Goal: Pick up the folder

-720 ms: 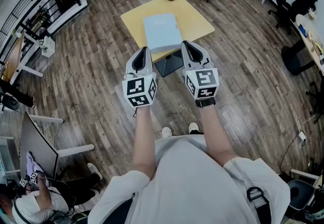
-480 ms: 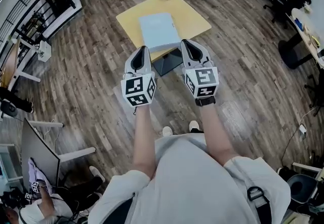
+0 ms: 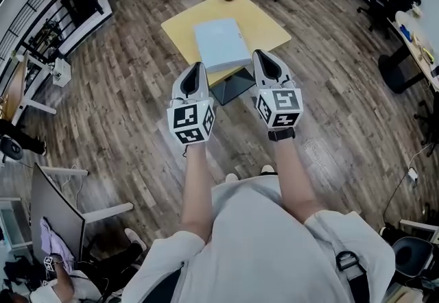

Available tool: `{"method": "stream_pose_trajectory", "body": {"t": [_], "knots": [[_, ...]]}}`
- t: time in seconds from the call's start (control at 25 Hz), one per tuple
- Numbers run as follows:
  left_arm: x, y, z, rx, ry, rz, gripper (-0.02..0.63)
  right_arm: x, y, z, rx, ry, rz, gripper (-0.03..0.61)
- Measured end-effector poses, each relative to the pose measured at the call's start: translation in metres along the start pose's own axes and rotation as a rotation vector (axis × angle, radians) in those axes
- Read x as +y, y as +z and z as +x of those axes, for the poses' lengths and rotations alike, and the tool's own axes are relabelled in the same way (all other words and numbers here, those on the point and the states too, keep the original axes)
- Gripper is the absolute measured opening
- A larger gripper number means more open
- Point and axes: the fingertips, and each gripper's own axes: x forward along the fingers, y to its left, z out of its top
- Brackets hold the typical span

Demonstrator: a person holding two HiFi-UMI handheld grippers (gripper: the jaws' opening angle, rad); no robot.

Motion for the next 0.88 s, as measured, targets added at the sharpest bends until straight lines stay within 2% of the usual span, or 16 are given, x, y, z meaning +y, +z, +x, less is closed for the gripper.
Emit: {"method": "stream_pose_trajectory", "body": {"t": [0.24, 0.48, 0.68, 0.88], "knots": [[0.028, -0.01, -0.01, 0.006, 0.001, -0.016, 0.01, 0.031, -0.009, 0.016, 0.003, 0.018, -0.017, 0.012], [0.044, -0.034, 0.003, 0.051, -0.002, -0.05, 0.011, 0.043, -0.039, 0.041, 0.061, 0.048, -0.001, 0.012], [0.059, -0.049, 0.045, 0.068, 0.015, -0.067, 0.011, 0.031, -0.06, 0.085, 0.09, 0.1, 0.015, 0.012], [0.078, -0.049, 0.119, 0.072, 0.056, -0.069, 0.011, 0.001, -0.065, 0.154, 0.079, 0.19, 0.066, 0.013]]}}
